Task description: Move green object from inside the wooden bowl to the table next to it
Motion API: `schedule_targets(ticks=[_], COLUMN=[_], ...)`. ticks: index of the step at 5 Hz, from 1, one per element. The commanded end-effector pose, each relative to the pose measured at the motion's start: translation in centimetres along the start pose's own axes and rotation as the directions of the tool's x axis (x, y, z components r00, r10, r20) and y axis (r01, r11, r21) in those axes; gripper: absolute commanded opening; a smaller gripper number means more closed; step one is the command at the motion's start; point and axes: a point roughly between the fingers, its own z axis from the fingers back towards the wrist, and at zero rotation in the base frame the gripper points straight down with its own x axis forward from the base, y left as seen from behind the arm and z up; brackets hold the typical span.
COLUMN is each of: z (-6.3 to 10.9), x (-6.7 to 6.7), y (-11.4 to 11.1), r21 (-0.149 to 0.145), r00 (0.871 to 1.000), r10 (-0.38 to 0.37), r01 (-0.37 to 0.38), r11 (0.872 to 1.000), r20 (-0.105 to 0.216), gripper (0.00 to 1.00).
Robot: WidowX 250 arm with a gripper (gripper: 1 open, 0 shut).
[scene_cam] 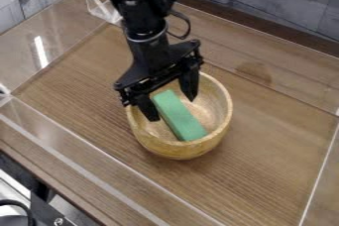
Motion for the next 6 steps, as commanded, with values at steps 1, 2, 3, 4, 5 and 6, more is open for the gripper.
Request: schedule_targets(ticks=[1,2,3,4,5,6], z=[0.8,0.9,0.8,0.7,-0.5,0.4], x=[1.2,1.7,2.1,2.5,2.9,3.4], y=[-1.2,-1.5,-1.6,-1.7,-2.3,-3.3], r21=[-0.052,-0.059,-0.061,-0.063,-0.06,-0.067], r00=[0.999,0.999,0.997,0.994,0.988,0.985], r10=[0.017,-0.029,-0.07,-0.109,-0.154,-0.174], r01=[-0.015,0.03,0.071,0.11,0.155,0.173], r11=[0.999,0.998,0.996,0.992,0.986,0.983], r20=[0.034,0.027,0.024,0.021,0.016,-0.003], gripper=[1.0,1.0,1.0,1.0,0.0,0.0])
